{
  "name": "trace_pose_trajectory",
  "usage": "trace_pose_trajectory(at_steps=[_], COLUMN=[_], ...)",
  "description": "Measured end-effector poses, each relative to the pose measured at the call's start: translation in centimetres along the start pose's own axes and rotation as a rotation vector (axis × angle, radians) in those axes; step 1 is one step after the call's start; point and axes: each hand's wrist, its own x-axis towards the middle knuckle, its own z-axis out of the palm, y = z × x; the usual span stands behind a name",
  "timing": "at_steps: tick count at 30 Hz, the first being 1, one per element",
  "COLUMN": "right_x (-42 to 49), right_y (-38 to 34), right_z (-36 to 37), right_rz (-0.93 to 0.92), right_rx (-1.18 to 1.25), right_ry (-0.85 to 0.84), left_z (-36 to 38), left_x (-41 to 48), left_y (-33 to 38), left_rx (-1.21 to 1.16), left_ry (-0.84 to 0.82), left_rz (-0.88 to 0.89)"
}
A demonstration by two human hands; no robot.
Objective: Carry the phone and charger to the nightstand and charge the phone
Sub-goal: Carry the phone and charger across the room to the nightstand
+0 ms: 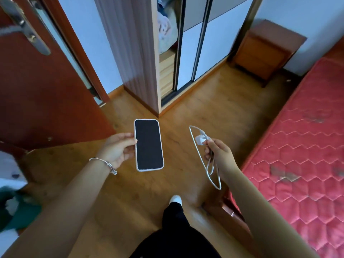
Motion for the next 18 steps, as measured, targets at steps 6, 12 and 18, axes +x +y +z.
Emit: trace_pose_trajectory(at_steps=[6, 12, 18], right_x=[5.4, 10.0, 16.1], right_y=[-2.8, -5.5, -8.9], right_z=[-2.2, -3.5, -3.4], right_rz=[0.005, 0.01, -0.024], right_rx=[0.042, 0.064, 0.116], right_ry=[0.1, 0.176, 0.269], left_z=[4.4, 8.6, 12.8], left_x=[6.2, 12.8, 20.2], left_y=[4.0, 7.7, 12.1], left_rx=[0.016, 0.057, 0.142], left_ry=[-0.08, -0.187, -0.304], left_rz=[-0.009, -0.02, 0.0])
